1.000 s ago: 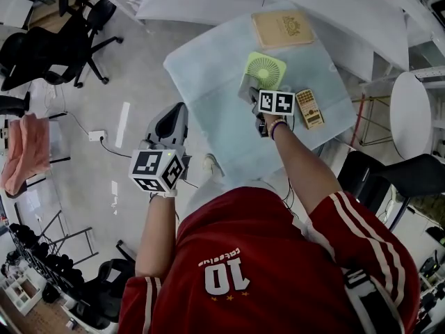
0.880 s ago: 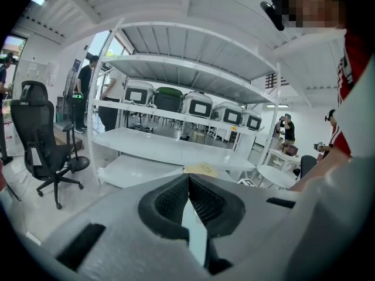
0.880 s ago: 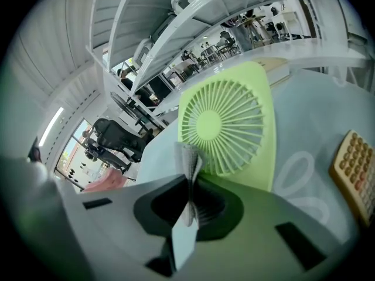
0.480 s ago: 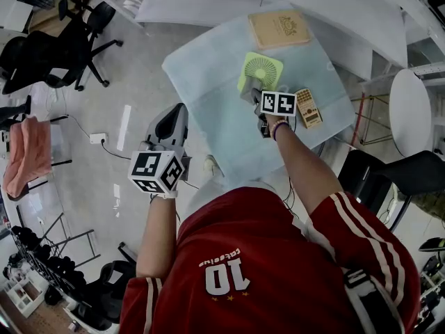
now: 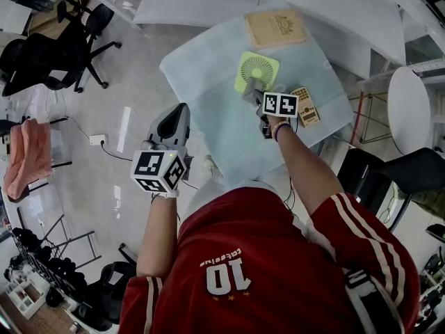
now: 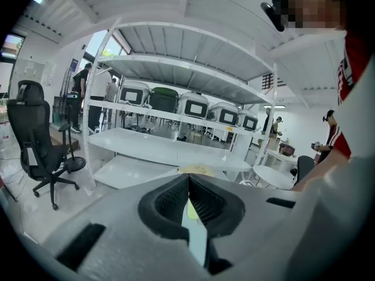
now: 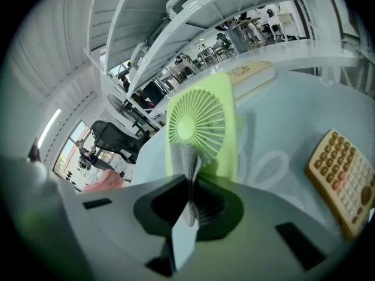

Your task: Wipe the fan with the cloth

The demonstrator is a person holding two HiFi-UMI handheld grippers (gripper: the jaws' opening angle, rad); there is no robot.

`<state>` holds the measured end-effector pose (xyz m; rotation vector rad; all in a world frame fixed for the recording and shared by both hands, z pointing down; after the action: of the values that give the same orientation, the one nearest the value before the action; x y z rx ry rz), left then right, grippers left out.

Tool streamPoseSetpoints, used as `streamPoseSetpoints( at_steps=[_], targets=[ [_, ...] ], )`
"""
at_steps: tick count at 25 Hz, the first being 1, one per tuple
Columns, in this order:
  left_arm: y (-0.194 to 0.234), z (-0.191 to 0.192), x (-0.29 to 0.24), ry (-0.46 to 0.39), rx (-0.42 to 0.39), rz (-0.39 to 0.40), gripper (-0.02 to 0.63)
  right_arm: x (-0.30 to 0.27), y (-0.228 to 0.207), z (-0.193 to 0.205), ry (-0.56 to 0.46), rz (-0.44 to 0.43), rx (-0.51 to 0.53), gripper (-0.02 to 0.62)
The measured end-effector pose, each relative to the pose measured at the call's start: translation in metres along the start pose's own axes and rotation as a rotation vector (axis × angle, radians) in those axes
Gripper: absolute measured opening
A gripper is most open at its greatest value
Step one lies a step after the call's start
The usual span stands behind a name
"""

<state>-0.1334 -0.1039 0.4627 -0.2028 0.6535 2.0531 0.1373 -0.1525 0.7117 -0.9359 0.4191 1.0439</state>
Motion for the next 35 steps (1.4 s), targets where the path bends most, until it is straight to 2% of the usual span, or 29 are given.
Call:
streamPoseSetpoints(
  at_steps=[27, 35],
  targets=[
    [-0.05, 0.0, -0.046, 0.013, -0.027, 0.081, 0.005, 0.052, -0.052, 0.014, -0.027, 0.055, -0.049, 0.02],
    [-0.066, -0.002, -0.062, -0.003, -0.037, 0.113, 0.005, 0.08, -0.069, 0.013, -0.075, 0.077, -0.052, 0.02]
  ],
)
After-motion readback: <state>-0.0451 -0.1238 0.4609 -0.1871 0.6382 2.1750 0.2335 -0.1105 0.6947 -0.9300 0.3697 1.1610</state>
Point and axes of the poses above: the fingertips, and each gripper's own axes: x backward along the fingers, y to its left, z out of its underside, the point moved 7 cm from there along x, backward along the fingers, and after that the axes turned 11 degrees about x, right-handed, at the moved point
